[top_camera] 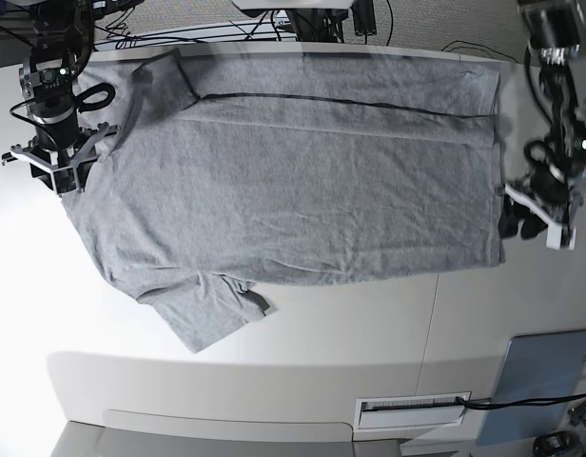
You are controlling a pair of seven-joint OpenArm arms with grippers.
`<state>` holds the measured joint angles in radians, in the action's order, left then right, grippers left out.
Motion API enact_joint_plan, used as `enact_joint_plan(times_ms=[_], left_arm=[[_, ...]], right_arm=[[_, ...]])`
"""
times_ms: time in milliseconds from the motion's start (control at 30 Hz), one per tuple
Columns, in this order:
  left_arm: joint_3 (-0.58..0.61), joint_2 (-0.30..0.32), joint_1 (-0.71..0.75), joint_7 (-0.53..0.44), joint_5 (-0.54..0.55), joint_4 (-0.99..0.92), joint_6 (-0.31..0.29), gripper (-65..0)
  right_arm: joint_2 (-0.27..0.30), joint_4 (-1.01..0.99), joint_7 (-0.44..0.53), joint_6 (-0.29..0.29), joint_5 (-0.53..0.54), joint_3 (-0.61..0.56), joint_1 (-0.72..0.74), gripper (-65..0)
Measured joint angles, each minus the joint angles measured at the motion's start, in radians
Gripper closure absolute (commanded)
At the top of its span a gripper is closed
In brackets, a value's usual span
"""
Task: Fold the T-shirt properly
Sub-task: 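Move both grippers along the shirt sides to the hem corners and grasp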
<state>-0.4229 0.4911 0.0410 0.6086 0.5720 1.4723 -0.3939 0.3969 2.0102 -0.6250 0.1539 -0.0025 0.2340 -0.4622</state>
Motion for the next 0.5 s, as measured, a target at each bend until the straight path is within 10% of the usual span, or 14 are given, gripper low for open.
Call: enact_joint_plan(times_ms=[233,500], left_arm=[[0.162,0.008,-0.172,-0.009,-0.072,-0.271,0.014,-28.3],[0.295,0.005,-0.37,-0.069,-0.196,-0.487,0.188,-28.4]], right_arm=[[-0.02,0.0,-0.014,0.005,0.0,0.0,0.002,-19.8],[-0.021,0.0,-0.075,0.024,0.001,0.0,0.002,-19.8]])
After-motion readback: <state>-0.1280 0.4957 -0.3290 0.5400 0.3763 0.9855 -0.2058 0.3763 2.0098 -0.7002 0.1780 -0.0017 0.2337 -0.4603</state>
